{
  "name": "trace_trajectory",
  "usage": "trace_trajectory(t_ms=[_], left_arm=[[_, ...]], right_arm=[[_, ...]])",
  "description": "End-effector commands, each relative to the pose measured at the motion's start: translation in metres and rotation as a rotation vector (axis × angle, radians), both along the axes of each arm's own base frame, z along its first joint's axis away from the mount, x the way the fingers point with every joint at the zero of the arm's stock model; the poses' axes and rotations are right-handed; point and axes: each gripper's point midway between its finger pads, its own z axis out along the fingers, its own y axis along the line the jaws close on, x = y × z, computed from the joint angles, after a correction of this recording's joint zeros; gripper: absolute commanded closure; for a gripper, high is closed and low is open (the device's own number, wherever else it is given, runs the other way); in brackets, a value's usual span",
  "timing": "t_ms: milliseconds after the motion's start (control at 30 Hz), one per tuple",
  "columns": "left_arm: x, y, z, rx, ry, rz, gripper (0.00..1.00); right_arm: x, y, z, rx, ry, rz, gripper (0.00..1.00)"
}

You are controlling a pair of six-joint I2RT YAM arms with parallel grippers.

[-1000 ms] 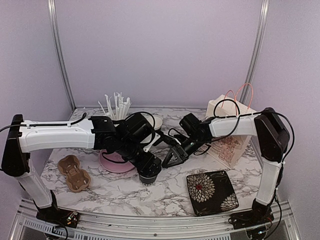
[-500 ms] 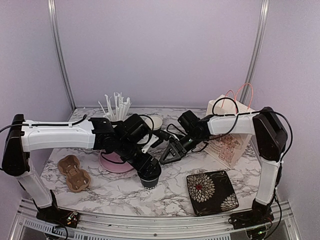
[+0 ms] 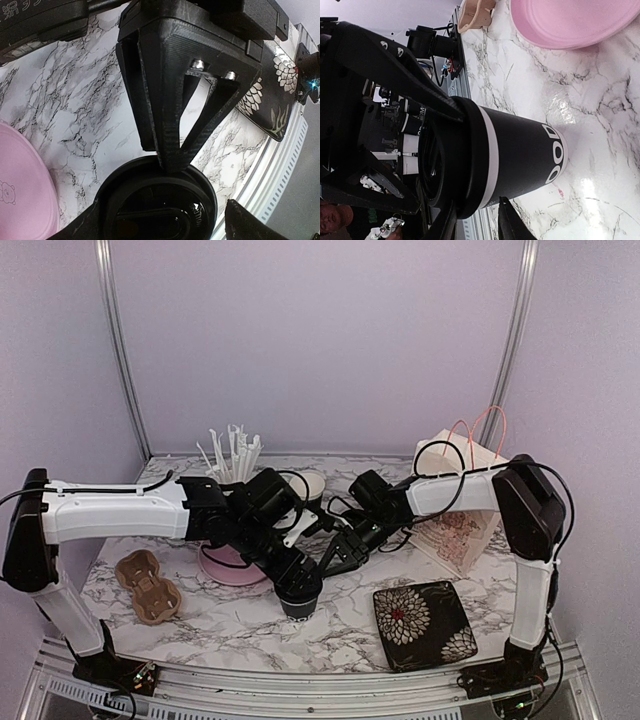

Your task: Pack the takeout coffee

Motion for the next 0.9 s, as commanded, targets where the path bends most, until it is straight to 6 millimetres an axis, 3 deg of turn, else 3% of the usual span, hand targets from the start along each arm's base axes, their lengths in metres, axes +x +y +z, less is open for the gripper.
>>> trace_trajectory(t_ms=[0,367,633,767,867], left_arm=[[0.001,0.0,-0.002,-0.018,-0.003,0.004,0.17],[0.025,0.0,0.042,-0.105,-0.148,0.096,0.12],[0.034,0.01,0.059,-0.148,-0.172,0.199,0.15],[0.027,0.025,0.071,-0.195,-0.139,0.274,0.16],[0.006,0.035,0.064,-0.203,-0.084,0.252,0.16]], right_arm=[[0.004,0.003,-0.028,-0.107,-0.06,-0.015,0.74],[0.003,0.004,-0.01,-0.076,-0.121,-0.003,0.74],[0.001,0.003,-0.007,-0.065,-0.142,0.006,0.73],[-0.001,0.004,0.001,-0.044,-0.145,0.011,0.72],[-0.002,0.004,0.003,-0.036,-0.142,0.012,0.72]])
